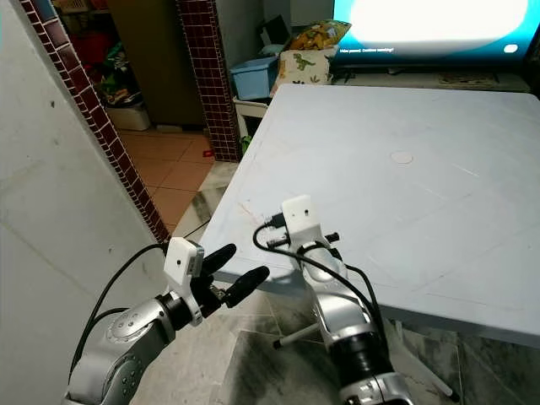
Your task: Hang keys on a hook
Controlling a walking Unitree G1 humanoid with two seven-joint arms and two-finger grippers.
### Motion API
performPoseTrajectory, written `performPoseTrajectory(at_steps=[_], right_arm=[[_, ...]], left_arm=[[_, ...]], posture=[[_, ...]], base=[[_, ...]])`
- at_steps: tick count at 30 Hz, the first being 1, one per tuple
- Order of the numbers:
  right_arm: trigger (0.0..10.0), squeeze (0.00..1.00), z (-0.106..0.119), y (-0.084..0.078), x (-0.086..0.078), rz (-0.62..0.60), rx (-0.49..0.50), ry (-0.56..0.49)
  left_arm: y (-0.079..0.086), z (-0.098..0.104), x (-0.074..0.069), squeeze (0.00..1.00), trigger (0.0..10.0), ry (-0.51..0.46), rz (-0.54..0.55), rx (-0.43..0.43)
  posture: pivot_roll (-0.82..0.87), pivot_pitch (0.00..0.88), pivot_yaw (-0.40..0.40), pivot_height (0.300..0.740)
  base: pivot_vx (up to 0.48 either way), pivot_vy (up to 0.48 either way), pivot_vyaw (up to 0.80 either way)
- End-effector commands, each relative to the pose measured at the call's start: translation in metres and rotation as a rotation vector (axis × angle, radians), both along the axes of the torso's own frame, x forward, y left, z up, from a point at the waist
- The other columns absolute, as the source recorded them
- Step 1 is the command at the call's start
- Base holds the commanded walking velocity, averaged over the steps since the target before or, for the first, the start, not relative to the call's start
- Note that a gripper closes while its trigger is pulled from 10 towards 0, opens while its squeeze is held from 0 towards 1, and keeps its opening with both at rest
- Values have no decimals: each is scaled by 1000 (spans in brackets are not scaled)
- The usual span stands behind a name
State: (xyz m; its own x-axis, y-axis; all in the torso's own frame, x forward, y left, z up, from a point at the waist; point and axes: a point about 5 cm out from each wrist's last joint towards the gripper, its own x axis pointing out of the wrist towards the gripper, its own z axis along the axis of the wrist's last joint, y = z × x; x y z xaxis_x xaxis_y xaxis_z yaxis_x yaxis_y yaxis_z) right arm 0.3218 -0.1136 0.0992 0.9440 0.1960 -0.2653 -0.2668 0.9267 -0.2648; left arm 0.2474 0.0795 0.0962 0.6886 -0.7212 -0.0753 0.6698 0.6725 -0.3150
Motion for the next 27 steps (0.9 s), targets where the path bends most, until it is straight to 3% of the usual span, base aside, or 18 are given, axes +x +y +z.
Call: performPoseTrajectory(at_steps=[1,6,8,12,13,14,16,18,20,24,27], right_arm=[[0,0,7,5,-2,40,-24,-40],[0,0,17,-1,-10,135,-142,-123],[0,0,27,-5,-16,221,-258,-205],[0,0,37,-9,-19,248,-313,-276],[902,0,42,-10,-20,262,-310,-302],[2902,0,45,-10,-20,265,-303,-314],[10000,0,54,-13,-20,234,-248,-349],[10000,0,59,-13,-21,228,-166,-356],[10000,0,66,-13,-22,207,-80,-380],[10000,0,69,-9,-23,197,-14,-390],[10000,0,68,-7,-24,197,-23,-392]], left_arm=[[1,2,3,0,10000,-11,-5,10],[2,1,5,0,10000,-11,1,12],[3,1,6,0,10000,-12,2,15],[3,1,8,0,10000,-13,3,18],[3,2,9,0,10000,-15,4,20],[3,1,9,0,10000,-16,6,23],[5,1,12,0,10000,-21,34,44],[7,1,14,0,10000,-27,59,52],[15,2,22,0,10000,-51,150,86],[24,4,27,0,10000,-69,229,100],[28,4,29,0,10000,-73,263,112]], posture=[[-57,0,113,740],[-60,0,116,740],[-64,0,120,740],[-68,0,124,740],[-68,0,124,740],[-68,0,126,740],[-68,0,128,740],[-68,0,130,740],[-66,0,131,740],[-61,0,130,740],[-59,0,130,740]], base=[[0,0,0],[0,0,0],[0,0,0],[0,0,0],[0,0,0],[0,0,0],[0,0,0],[0,0,0],[0,0,0],[0,0,0],[0,0,308]])
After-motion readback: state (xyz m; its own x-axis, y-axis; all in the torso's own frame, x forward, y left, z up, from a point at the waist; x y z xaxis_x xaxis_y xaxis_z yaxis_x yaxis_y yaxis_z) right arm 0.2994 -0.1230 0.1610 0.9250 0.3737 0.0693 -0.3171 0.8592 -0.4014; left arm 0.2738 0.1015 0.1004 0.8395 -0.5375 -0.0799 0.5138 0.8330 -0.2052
